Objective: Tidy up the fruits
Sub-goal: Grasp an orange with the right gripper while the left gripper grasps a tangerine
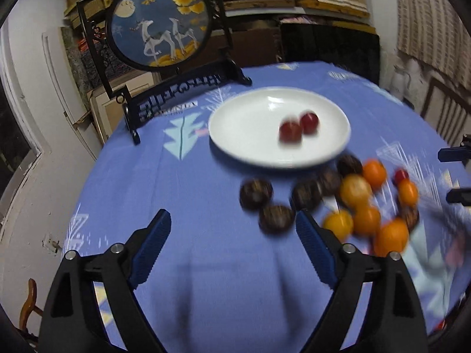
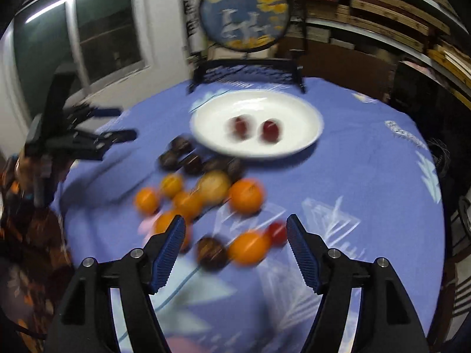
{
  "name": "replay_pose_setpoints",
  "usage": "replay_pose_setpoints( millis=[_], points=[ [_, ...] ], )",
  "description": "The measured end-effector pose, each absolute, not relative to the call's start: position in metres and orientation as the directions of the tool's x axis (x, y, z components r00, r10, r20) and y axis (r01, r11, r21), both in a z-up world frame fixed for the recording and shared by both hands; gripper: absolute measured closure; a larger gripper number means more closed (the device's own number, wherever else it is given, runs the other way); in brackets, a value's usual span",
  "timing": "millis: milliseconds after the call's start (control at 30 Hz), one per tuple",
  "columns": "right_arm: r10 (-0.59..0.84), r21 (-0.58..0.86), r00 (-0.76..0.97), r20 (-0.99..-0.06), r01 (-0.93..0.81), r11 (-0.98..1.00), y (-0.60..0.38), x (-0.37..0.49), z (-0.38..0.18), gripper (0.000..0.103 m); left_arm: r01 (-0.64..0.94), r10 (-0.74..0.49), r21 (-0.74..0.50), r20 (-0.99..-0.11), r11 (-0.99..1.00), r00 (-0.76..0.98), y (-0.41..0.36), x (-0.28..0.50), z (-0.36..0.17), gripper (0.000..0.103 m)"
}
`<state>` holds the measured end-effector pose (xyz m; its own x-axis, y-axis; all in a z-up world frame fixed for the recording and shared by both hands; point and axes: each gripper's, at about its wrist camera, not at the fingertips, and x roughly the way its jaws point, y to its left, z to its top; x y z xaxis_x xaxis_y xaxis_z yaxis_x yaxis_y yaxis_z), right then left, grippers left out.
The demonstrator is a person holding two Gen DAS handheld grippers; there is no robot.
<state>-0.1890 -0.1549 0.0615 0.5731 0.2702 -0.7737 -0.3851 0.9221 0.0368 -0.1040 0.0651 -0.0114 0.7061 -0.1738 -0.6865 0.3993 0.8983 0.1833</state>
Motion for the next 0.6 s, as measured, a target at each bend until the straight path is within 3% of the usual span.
replay_pose_setpoints(
  millis=[233, 333, 400, 433, 600],
  points=[
    [0.268, -0.033, 0.527, -0.807, -0.493, 0.869, -0.096, -0.190, 0.033, 0.033, 0.456, -0.196, 0.168, -0.736, 0.874, 0.648, 0.059, -0.135, -0.033, 0.018],
    [0.235, -0.082, 0.516, -0.823, -0.519, 0.851, -0.080, -0.177, 0.021, 0.038, 0.477, -0.205, 0.175, -0.739, 0.862, 0.641, 0.054, -0.143, -0.038, 0.017],
    [0.197, -0.110, 0.502, -0.842, -0.517, 0.849, -0.073, -0.170, 0.009, 0.055, 0.491, -0.215, 0.171, -0.744, 0.854, 0.632, 0.049, -0.144, -0.040, 0.016],
    [0.183, -0.129, 0.513, -0.839, -0.515, 0.848, -0.074, -0.170, 0.008, 0.058, 0.496, -0.217, 0.171, -0.746, 0.851, 0.630, 0.046, -0.145, -0.041, 0.016],
    [0.228, -0.074, 0.520, -0.823, -0.496, 0.865, -0.091, -0.175, 0.020, 0.059, 0.556, -0.258, 0.159, -0.760, 0.816, 0.597, 0.022, -0.146, -0.050, 0.016]
  ],
)
